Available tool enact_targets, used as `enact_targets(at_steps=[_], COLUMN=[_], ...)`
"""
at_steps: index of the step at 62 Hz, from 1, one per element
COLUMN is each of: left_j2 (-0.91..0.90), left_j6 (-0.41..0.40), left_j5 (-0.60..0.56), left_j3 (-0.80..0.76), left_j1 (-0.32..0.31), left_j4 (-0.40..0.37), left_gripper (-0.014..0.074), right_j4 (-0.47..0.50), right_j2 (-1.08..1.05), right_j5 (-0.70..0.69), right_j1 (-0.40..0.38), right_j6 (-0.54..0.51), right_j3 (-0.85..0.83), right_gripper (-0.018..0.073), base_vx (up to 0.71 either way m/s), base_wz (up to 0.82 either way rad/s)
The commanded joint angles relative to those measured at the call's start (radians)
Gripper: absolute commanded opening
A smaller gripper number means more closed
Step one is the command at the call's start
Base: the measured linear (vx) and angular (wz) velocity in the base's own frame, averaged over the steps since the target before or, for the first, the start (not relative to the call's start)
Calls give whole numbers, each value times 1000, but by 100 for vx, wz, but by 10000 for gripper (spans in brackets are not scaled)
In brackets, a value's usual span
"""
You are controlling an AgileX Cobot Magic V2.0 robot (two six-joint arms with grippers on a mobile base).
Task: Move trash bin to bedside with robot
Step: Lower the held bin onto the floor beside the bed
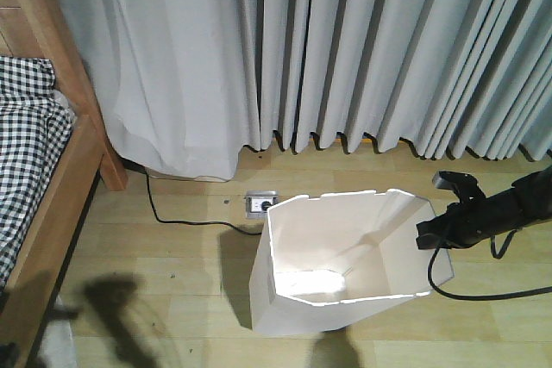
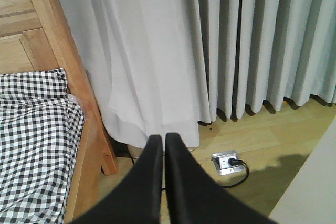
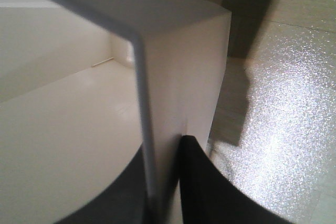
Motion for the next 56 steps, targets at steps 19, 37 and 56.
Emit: enact_targets(at_steps=[19,37,56], left_j2=[-20,-20,-20], left_j6=[-5,-5,-5], left_j5=[-69,-69,-69], left_j3=[18,18,18], left_j1=[0,0,0], left_j4=[0,0,0], left_gripper=[-7,-7,-7], right_j4=[64,121,155], right_j2=[-82,-73,-36], right_j5=[202,192,163], right_j1=[-4,-4,-4], right_j6=[7,-15,-23], right_j3=[-12,-12,-13], right_gripper=[-3,-3,-3], base_vx=[0,0,0], base_wz=[0,0,0])
